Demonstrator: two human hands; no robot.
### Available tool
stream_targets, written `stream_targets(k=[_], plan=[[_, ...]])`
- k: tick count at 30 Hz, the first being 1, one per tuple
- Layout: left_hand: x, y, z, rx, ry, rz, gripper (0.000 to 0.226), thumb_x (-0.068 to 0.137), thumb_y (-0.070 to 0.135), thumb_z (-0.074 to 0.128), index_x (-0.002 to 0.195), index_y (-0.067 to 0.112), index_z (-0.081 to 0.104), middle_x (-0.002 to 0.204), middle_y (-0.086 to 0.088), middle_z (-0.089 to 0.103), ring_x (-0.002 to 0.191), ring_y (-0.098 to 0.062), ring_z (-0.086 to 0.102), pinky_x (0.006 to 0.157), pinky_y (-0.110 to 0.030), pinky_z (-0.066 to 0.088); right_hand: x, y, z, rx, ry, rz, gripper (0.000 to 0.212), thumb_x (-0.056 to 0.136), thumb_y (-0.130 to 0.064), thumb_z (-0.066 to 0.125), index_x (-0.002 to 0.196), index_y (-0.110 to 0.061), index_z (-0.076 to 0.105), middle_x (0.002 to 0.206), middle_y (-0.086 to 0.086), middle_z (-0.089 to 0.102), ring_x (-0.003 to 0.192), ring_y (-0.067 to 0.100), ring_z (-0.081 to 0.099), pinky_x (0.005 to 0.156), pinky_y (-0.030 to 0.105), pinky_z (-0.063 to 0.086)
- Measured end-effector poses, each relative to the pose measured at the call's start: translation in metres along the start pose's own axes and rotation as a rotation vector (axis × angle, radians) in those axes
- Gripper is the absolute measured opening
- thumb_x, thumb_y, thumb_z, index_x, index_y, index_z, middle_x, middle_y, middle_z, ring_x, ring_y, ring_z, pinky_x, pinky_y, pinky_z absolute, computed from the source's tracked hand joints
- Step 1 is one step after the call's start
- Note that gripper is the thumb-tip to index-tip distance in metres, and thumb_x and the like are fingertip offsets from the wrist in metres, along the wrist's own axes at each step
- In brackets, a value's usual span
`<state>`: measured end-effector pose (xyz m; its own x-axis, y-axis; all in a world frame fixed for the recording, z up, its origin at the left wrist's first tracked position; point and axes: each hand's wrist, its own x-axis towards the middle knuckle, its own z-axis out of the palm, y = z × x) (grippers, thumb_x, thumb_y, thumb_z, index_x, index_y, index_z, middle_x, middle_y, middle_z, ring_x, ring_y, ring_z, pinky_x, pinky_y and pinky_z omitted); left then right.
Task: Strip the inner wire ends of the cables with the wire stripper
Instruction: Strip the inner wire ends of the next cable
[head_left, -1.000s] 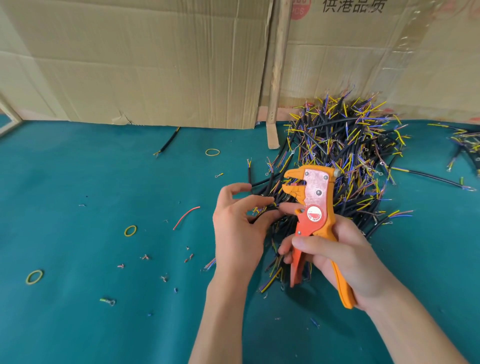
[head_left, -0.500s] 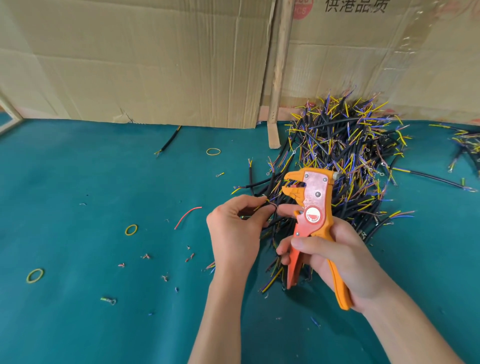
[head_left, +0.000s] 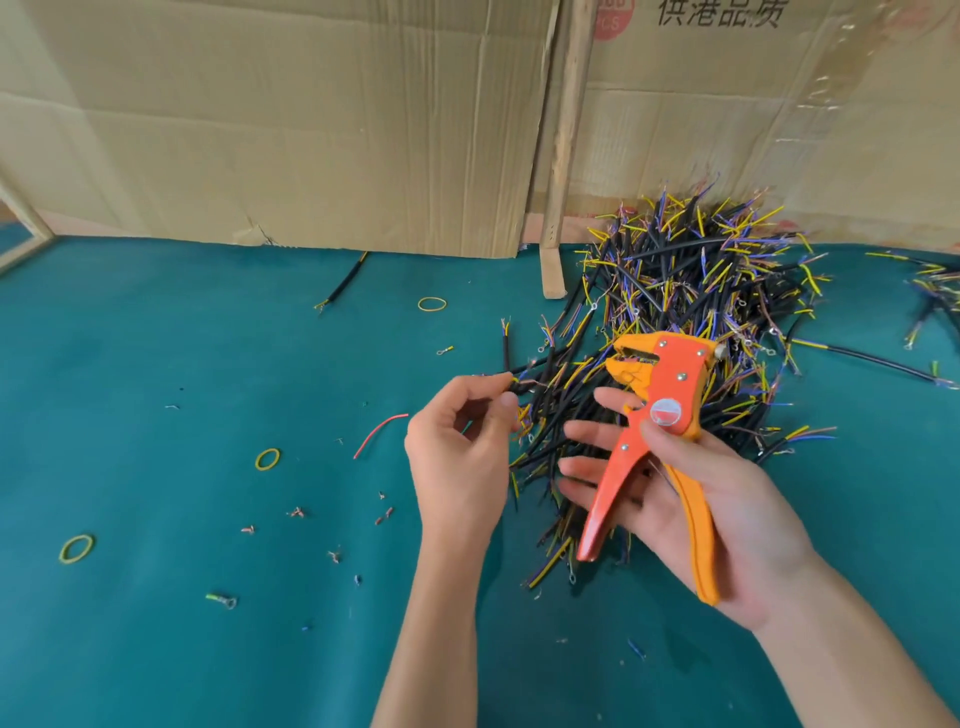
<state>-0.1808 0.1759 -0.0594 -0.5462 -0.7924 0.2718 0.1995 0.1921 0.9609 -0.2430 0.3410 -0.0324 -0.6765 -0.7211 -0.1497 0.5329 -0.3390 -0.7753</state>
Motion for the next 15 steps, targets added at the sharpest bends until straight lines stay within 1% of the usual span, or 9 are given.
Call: stream_targets(k=[2, 3, 4, 6, 8, 10, 12, 15], plan=[[0.000, 0.000, -0.001, -0.048, 0.056, -0.002, 0.024, 0.089, 0.007, 0.069, 0.084, 0.029, 0.075, 0.071, 0.007, 0.072, 0.065, -0.016, 0.069, 0.067, -0.024, 0.053, -0.002, -0.004, -0.003, 0.007, -0.063, 0.131, 0.044, 0.093, -0.024, 0.064, 0.136, -0.014, 0.062, 0.128, 0.033, 0.063, 0.111, 0.055, 0.063, 0.090, 0.064, 0.054], [0.001, 0.000, -0.001, -0.076, 0.071, -0.008, 0.024, 0.090, 0.005, 0.069, 0.085, 0.028, 0.075, 0.070, 0.004, 0.072, 0.064, -0.015, 0.069, 0.065, -0.022, 0.053, -0.002, -0.005, -0.004, -0.012, -0.100, 0.193, 0.048, 0.092, -0.030, 0.068, 0.137, -0.019, 0.061, 0.128, 0.031, 0.063, 0.112, 0.055, 0.063, 0.090, 0.067, 0.052], [0.001, 0.001, -0.001, -0.098, 0.078, -0.012, 0.024, 0.090, 0.003, 0.069, 0.084, 0.026, 0.075, 0.069, 0.002, 0.072, 0.062, -0.016, 0.069, 0.063, -0.021, 0.053, -0.003, -0.005, -0.003, -0.033, -0.136, 0.240, 0.051, 0.090, -0.034, 0.072, 0.138, -0.023, 0.061, 0.126, 0.030, 0.065, 0.109, 0.054, 0.064, 0.090, 0.069, 0.050], [0.001, 0.002, -0.001, -0.114, 0.068, -0.014, 0.024, 0.091, 0.003, 0.069, 0.084, 0.025, 0.075, 0.068, -0.003, 0.072, 0.059, -0.015, 0.068, 0.060, -0.020, 0.053, -0.003, -0.003, 0.001, -0.055, -0.167, 0.282, 0.057, 0.085, -0.036, 0.079, 0.138, -0.026, 0.061, 0.113, 0.029, 0.067, 0.095, 0.049, 0.068, 0.087, 0.070, 0.050], [0.001, 0.004, 0.000, -0.111, 0.046, -0.019, 0.023, 0.091, 0.001, 0.069, 0.086, 0.023, 0.076, 0.068, -0.004, 0.073, 0.059, -0.013, 0.068, 0.061, -0.022, 0.055, -0.003, 0.000, 0.005, -0.081, -0.144, 0.275, 0.056, 0.082, -0.029, 0.081, 0.135, -0.023, 0.063, 0.098, 0.028, 0.065, 0.081, 0.045, 0.067, 0.081, 0.064, 0.053], [0.000, 0.005, 0.001, -0.118, 0.027, -0.028, 0.022, 0.091, 0.001, 0.069, 0.088, 0.021, 0.076, 0.067, -0.001, 0.073, 0.060, -0.012, 0.068, 0.064, -0.027, 0.058, -0.003, 0.003, 0.009, -0.113, -0.118, 0.262, 0.054, 0.078, -0.017, 0.082, 0.129, -0.017, 0.066, 0.089, 0.026, 0.062, 0.074, 0.043, 0.065, 0.075, 0.059, 0.055], [-0.001, 0.005, 0.002, -0.127, 0.012, -0.032, 0.023, 0.091, 0.001, 0.070, 0.088, 0.022, 0.076, 0.067, -0.001, 0.072, 0.061, -0.013, 0.067, 0.066, -0.030, 0.059, -0.004, 0.006, 0.011, -0.129, -0.097, 0.251, 0.048, 0.075, -0.007, 0.078, 0.123, -0.010, 0.068, 0.085, 0.027, 0.060, 0.071, 0.041, 0.064, 0.071, 0.056, 0.056], [-0.001, 0.006, 0.003, -0.134, -0.011, -0.031, 0.025, 0.091, -0.001, 0.069, 0.088, 0.022, 0.077, 0.068, -0.003, 0.072, 0.061, -0.013, 0.066, 0.065, -0.025, 0.056, -0.006, 0.007, 0.013, -0.137, -0.072, 0.231, 0.044, 0.073, 0.001, 0.073, 0.117, -0.002, 0.068, 0.083, 0.027, 0.059, 0.068, 0.040, 0.062, 0.066, 0.053, 0.056]])
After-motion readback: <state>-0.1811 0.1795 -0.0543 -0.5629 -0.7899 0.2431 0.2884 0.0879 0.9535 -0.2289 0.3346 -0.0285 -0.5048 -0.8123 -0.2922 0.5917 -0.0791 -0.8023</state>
